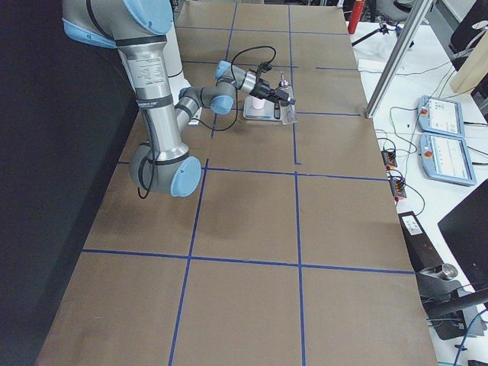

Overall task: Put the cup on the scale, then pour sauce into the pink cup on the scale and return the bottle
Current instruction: 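Carry the glass bottle with the right gripper to beside the pink cup, then tilt the glass bottle with the right gripper, spout over the pink cup, then tilt the glass bottle back upright with the right gripper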

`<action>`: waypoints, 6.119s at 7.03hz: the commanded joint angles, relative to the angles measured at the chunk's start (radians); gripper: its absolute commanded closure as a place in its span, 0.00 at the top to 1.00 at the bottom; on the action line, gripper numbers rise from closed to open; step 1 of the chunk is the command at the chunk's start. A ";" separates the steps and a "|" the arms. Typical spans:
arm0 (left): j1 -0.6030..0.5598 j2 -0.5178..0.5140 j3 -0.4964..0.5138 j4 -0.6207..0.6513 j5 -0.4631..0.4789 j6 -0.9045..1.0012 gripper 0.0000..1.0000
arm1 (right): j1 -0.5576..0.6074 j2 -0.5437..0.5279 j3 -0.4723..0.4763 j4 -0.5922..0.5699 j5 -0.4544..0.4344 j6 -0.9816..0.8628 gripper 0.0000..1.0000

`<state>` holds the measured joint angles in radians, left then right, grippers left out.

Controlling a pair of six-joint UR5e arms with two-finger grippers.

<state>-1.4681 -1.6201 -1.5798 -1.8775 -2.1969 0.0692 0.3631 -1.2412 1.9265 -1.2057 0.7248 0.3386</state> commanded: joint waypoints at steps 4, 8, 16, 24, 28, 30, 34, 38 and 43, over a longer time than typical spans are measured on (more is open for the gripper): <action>0.000 0.008 0.000 0.011 -0.006 0.023 1.00 | -0.150 0.054 -0.113 -0.178 -0.269 -0.029 0.00; 0.000 0.006 -0.003 0.011 -0.006 0.023 1.00 | -0.145 0.097 -0.165 -0.184 -0.347 -0.209 0.00; -0.023 -0.001 0.001 0.012 -0.004 0.024 1.00 | -0.154 0.134 -0.165 -0.347 -0.465 -0.476 0.00; -0.029 -0.011 -0.005 0.014 -0.004 0.024 1.00 | -0.159 0.138 -0.164 -0.331 -0.492 -0.595 0.00; -0.031 -0.012 -0.023 0.015 -0.004 0.023 1.00 | -0.176 0.121 -0.197 -0.253 -0.485 -0.455 0.00; -0.031 -0.012 -0.025 0.015 -0.004 0.023 1.00 | -0.179 0.124 -0.210 -0.214 -0.447 -0.338 0.00; -0.031 -0.009 -0.037 0.017 -0.004 0.023 1.00 | -0.184 0.121 -0.204 -0.019 -0.363 -0.222 0.00; -0.035 -0.012 -0.097 0.093 -0.004 0.023 1.00 | -0.185 0.080 -0.138 0.132 -0.289 0.136 0.00; -0.047 -0.014 -0.103 0.095 -0.003 0.023 1.00 | -0.156 -0.097 0.008 0.133 -0.115 0.688 0.00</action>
<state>-1.5108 -1.6334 -1.6818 -1.7826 -2.1999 0.0914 0.1908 -1.2861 1.9121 -1.0721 0.5559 0.8751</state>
